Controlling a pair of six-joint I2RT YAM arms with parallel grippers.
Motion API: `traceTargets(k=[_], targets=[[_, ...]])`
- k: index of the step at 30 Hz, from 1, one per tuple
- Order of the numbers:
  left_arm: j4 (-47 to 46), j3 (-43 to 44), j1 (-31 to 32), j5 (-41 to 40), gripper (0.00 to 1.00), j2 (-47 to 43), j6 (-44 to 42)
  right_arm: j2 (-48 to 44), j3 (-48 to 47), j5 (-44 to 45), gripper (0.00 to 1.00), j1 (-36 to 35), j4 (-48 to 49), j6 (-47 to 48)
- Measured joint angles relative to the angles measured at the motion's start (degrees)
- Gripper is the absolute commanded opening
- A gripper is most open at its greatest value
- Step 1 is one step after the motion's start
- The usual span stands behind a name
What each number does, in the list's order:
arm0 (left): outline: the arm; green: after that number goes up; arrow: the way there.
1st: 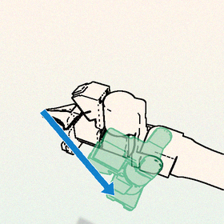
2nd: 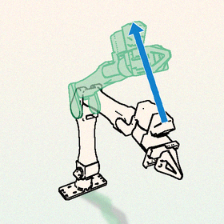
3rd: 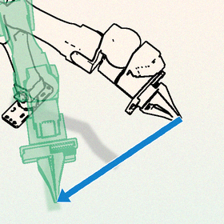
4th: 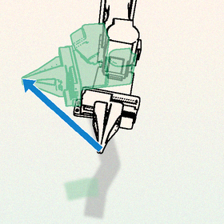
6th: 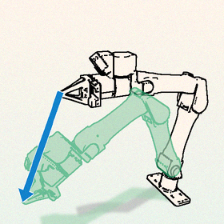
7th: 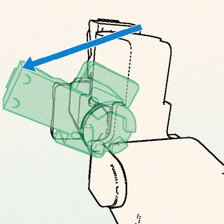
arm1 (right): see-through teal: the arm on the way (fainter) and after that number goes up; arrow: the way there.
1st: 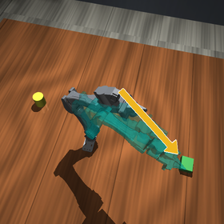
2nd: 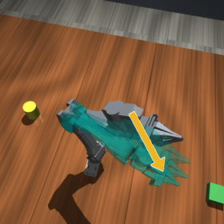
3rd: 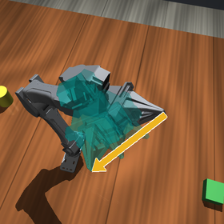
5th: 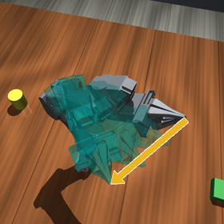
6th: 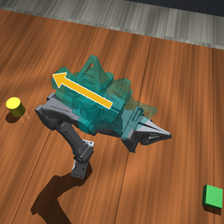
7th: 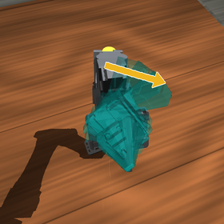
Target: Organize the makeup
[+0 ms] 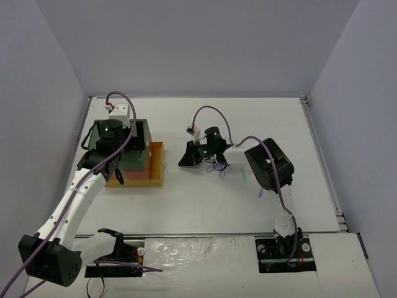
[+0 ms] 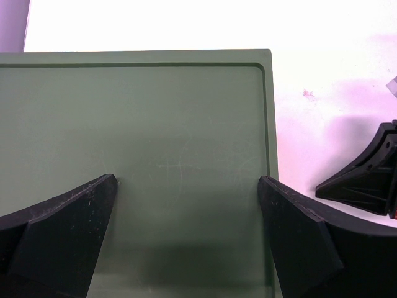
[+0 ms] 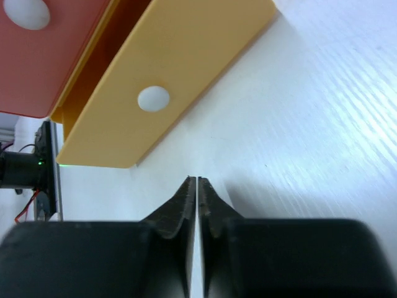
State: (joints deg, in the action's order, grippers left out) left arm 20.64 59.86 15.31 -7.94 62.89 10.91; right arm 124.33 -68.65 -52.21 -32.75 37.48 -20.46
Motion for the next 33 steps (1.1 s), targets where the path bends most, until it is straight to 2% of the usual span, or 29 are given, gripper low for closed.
traceTargets(k=[6,9,14,18,21,29,33], targets=[[-0.01,0.0,0.0,0.0,0.97,0.0,-0.01,-5.44,1.37,4.77,0.63,-0.1,-4.37,2.78],[-0.01,0.0,0.0,0.0,0.97,0.0,-0.01,-8.73,1.0,9.79,0.77,-1.87,-6.54,3.71],[0.0,0.0,0.0,-0.01,0.97,0.0,-0.01,-10.23,-4.95,23.29,0.9,-8.88,-12.91,4.78],[-0.01,0.0,0.0,-0.02,0.97,0.0,-0.01,-10.12,-9.66,35.44,0.93,-15.78,-16.76,4.29],[-0.01,0.0,0.0,-0.02,0.97,0.0,-0.01,-9.87,-11.79,40.74,0.95,-18.5,-18.34,3.45],[0.0,0.0,0.0,-0.02,0.97,0.0,-0.01,-5.26,-14.5,52.58,0.95,-17.19,-20.68,0.22],[-0.02,0.0,0.0,-0.02,0.97,0.0,-0.01,-3.42,-14.74,54.83,0.95,-16.8,-21.69,-1.3]])
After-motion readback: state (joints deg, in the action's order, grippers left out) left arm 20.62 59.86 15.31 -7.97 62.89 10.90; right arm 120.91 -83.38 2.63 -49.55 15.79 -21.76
